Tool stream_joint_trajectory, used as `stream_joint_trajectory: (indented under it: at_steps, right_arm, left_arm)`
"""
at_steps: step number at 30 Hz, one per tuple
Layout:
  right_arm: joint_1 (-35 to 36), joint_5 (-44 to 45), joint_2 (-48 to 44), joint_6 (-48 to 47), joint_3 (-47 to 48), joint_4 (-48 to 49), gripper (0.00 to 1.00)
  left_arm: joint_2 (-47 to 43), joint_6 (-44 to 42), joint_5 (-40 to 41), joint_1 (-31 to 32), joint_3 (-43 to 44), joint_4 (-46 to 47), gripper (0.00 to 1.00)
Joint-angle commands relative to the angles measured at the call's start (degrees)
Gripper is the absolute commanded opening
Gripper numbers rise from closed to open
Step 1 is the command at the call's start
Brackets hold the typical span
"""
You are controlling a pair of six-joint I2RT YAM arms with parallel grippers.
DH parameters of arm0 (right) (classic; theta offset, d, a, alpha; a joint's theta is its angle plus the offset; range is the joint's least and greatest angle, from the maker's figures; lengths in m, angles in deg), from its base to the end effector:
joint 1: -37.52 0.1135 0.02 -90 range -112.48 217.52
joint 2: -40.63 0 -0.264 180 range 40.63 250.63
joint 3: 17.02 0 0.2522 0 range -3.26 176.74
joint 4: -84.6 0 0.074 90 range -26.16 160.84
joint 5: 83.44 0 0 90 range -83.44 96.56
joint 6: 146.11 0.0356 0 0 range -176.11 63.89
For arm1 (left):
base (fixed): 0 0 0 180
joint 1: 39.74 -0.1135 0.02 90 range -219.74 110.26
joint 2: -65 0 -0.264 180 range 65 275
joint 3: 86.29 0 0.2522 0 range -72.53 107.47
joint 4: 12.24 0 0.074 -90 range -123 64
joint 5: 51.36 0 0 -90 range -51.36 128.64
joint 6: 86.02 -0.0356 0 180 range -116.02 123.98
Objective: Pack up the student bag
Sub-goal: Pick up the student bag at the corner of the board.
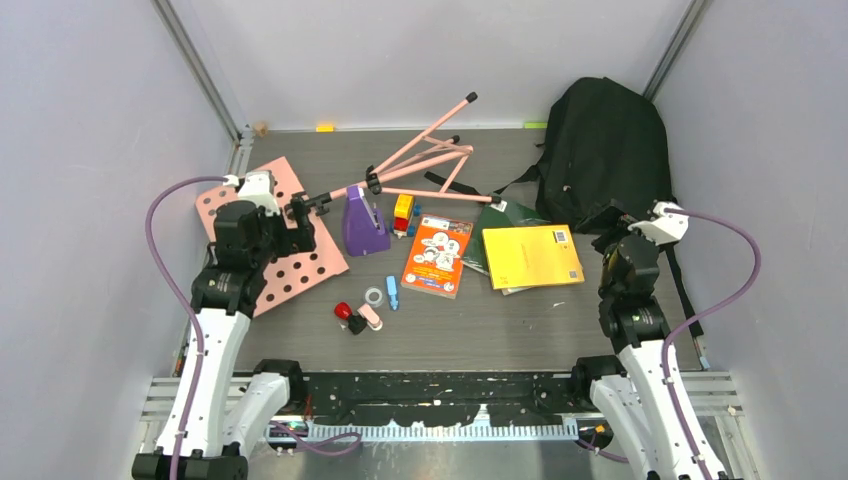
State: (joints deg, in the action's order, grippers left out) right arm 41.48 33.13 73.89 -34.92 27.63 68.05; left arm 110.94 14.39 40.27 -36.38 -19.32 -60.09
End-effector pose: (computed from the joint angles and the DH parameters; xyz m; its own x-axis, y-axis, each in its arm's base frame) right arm 0.1526 -0.0054 0.2986 0.0547 0.3278 -0.9431 0.3892 0.8629 0.3225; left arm 0.1694 -0.0089 0.3443 -0.4490 -0.1546 -0.8801 -0.0487 0.9877 -0.1486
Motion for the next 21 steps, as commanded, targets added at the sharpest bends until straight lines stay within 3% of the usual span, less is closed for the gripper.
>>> stream_joint_trajectory:
  at_steps: [1,8,15,21]
  right_arm:
    - [-0.1,-1.5,-0.2,0.0,3.5,-1.6,1.00]
    - [-0.1,-1.7,0.3,0.5,3.7,-2.6,1.00]
    - [-0.1,0.4,3.3,0.9,7.1,-6.4,1.00]
    - [-0.1,-1.5,14.3,-0.2,14.7,-11.1,1.00]
  left_arm:
    - [0.4,1.1,-1.4,-0.2,1.9,2.2,1.00]
    - [1.2,2.3,-1.4,-0.3,1.8,2.7,1.00]
    - [7.9,5.9,-12.2,-0.2,12.8,1.2,1.00]
    - [11.3,2.9,-13.2,-0.3,12.5,1.3,1.00]
